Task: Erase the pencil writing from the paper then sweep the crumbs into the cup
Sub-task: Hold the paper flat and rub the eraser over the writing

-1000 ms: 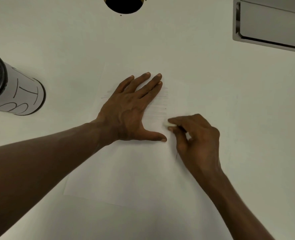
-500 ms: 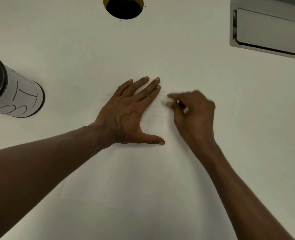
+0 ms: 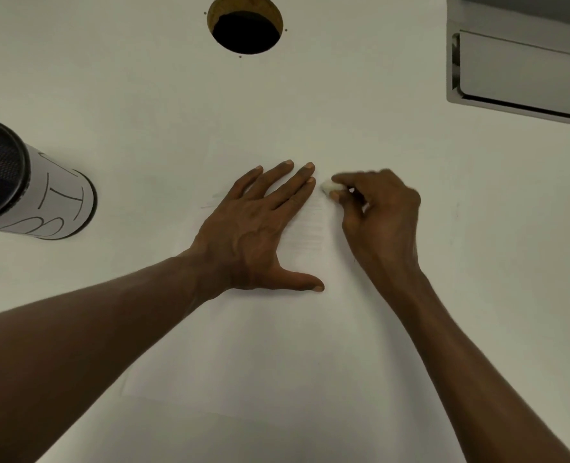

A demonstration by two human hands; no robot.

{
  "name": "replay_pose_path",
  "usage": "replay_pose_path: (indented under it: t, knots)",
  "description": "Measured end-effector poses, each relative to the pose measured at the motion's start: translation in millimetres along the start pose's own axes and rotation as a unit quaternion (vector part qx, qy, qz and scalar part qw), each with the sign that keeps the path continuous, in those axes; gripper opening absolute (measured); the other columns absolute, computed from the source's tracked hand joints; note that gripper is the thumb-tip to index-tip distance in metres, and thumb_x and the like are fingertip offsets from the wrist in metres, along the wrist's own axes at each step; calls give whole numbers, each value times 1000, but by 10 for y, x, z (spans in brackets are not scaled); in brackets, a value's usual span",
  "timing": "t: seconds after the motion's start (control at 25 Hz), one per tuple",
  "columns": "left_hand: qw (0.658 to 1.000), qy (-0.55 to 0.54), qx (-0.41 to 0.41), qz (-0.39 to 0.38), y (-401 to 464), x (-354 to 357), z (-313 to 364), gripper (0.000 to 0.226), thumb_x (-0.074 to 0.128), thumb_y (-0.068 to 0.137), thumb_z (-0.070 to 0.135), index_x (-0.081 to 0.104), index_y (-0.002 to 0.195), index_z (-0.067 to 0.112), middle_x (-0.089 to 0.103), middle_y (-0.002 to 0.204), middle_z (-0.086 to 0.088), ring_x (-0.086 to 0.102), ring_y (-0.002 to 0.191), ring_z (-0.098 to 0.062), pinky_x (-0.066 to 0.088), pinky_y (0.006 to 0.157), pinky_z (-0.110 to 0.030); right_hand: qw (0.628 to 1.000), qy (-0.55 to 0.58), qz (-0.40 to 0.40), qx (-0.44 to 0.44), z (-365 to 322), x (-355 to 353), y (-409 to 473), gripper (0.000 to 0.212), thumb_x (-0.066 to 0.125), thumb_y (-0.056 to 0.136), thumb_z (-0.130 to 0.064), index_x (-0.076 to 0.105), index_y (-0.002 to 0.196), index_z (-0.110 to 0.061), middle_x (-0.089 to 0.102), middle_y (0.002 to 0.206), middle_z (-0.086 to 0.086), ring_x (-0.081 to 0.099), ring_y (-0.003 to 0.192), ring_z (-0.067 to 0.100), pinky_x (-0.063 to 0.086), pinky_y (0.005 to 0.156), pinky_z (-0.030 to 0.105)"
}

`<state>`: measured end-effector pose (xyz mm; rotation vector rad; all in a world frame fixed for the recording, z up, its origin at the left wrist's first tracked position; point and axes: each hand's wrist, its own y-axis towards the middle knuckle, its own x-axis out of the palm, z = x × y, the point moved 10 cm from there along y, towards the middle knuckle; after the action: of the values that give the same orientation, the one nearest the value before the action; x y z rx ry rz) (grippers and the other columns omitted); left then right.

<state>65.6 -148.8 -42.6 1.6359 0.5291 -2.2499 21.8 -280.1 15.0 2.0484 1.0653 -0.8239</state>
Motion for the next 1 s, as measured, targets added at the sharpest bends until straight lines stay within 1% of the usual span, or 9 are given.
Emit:
replay_pose_path:
  t: [0.12,0.16,0.32,0.48,0.64,0.72,0.84,0.92,1.0]
  knots:
    - [1000,1,-3,-6,-3,13,-16,135,31,65,104,10,164,15,-1,172,3,-3,159,-18,2,129,-43,1000,-3,-8,4,-27,-95,-389,11,74,84,-5,76,93,-10,74,86,-1,63,77,11,44,73,13]
    - [1000,1,-4,-6,-7,12,-20,135,31,65,104,9,164,15,-1,172,3,-3,159,-18,2,129,-42,1000,1,-4,3,-32,-95,-353,10,74,84,-5,76,93,-11,74,85,-2,62,76,11,44,73,14]
    - [1000,-1,1,6,-4,2,-7,135,33,65,103,12,163,14,3,172,2,0,159,-19,4,129,-43,1000,2,14,6,-11,4,73,8,72,87,-6,76,93,-8,75,83,2,63,75,18,49,70,27]
    - [1000,3,-8,9,-9,2,-24,139,33,64,104,11,163,10,1,172,-2,1,159,-19,3,129,-41,1000,-5,-9,-10,-130,-79,-429,14,73,83,0,76,93,-9,75,87,1,64,79,14,47,75,18]
    - [1000,2,-12,18,-14,-2,-20,140,33,64,104,11,163,7,1,172,-5,2,159,-18,4,129,-40,1000,-3,-4,-1,-94,51,62,10,70,87,-5,76,93,-8,75,84,1,63,77,19,51,72,31]
    - [1000,4,-9,17,-16,-2,-14,139,32,64,104,11,163,7,2,172,-5,3,159,-19,5,129,-41,1000,-6,-4,-8,-99,39,22,10,69,87,-4,76,94,-8,75,85,2,63,77,19,49,72,28]
    - [1000,10,-12,12,-19,3,-31,140,30,64,104,10,163,8,0,172,-5,2,159,-19,3,129,-40,999,-15,-23,-19,-191,-43,-395,13,72,83,0,76,93,-8,74,85,2,62,76,15,47,72,21]
    - [1000,11,-12,12,-18,0,-26,140,29,64,104,10,163,8,0,172,-5,1,159,-19,4,129,-41,1000,-13,-15,-7,-163,-3,-191,11,71,85,-3,76,93,-8,74,83,2,63,76,17,47,70,23]
    - [1000,8,-12,14,-15,0,-20,140,29,64,104,11,163,7,0,172,-5,1,159,-19,5,129,-42,999,-28,-15,7,-131,99,115,11,69,87,-7,76,96,-9,74,81,2,63,77,20,44,71,24]
